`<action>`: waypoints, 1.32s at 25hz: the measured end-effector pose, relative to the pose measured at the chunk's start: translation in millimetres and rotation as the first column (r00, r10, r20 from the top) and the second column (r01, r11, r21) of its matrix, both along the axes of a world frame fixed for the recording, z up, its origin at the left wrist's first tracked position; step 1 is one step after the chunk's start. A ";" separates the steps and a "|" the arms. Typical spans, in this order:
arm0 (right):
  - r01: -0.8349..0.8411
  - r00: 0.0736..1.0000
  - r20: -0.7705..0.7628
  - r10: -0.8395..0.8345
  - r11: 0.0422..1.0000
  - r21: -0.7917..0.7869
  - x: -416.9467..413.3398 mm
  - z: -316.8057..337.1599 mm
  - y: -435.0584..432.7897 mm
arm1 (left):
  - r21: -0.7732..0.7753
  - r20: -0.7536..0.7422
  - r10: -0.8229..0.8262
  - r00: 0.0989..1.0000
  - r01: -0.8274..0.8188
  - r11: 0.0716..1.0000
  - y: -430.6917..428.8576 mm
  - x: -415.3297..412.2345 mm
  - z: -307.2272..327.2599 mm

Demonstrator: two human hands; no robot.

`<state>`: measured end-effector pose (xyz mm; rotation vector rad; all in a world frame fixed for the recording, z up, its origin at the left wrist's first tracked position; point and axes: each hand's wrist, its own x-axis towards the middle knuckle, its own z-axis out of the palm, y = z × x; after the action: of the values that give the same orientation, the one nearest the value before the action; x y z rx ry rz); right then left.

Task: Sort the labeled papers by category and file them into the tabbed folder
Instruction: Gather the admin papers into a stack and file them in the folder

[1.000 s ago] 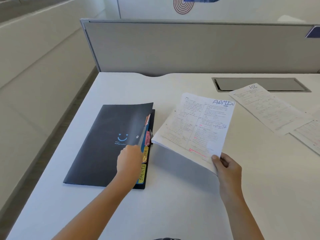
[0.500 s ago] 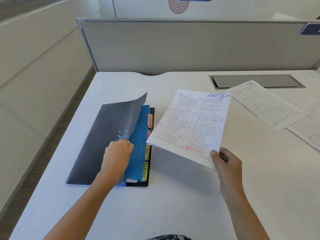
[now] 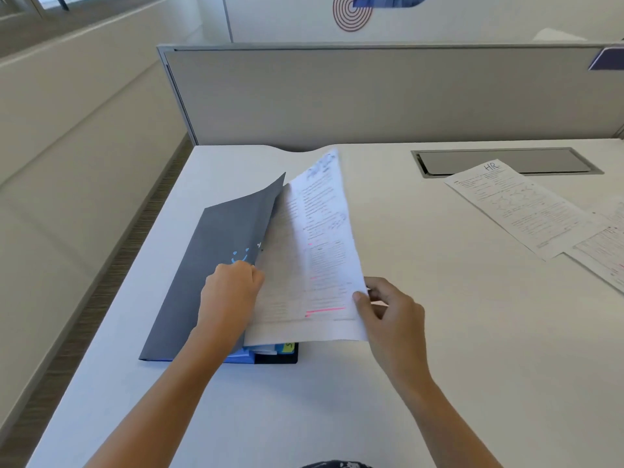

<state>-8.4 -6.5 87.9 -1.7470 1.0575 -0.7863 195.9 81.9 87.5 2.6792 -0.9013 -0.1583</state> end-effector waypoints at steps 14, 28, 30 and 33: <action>-0.390 0.843 -0.342 0.416 0.909 0.144 72.0 -10.0 -9.3 | 0.013 -0.006 0.020 1.000 -0.020 1.000 -4.8 -14.8 4.3; -0.373 0.880 -0.219 0.422 0.898 0.232 101.4 -27.7 19.4 | 0.031 -0.037 0.028 0.999 -0.027 0.999 -8.8 -24.9 17.5; -0.315 0.909 -0.187 0.371 0.909 0.272 102.6 -28.5 7.9 | 0.069 -0.039 0.016 0.999 -0.013 0.998 -8.8 -25.7 18.6; -0.268 0.938 -0.129 0.323 0.907 0.324 106.6 -24.7 -3.4 | 0.137 -0.054 -0.008 0.999 0.015 0.991 -10.9 -26.1 20.3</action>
<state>98.2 -9.9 63.3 -1.6792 0.9412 -0.2620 169.8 71.1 107.8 2.7813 -0.9207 -0.3027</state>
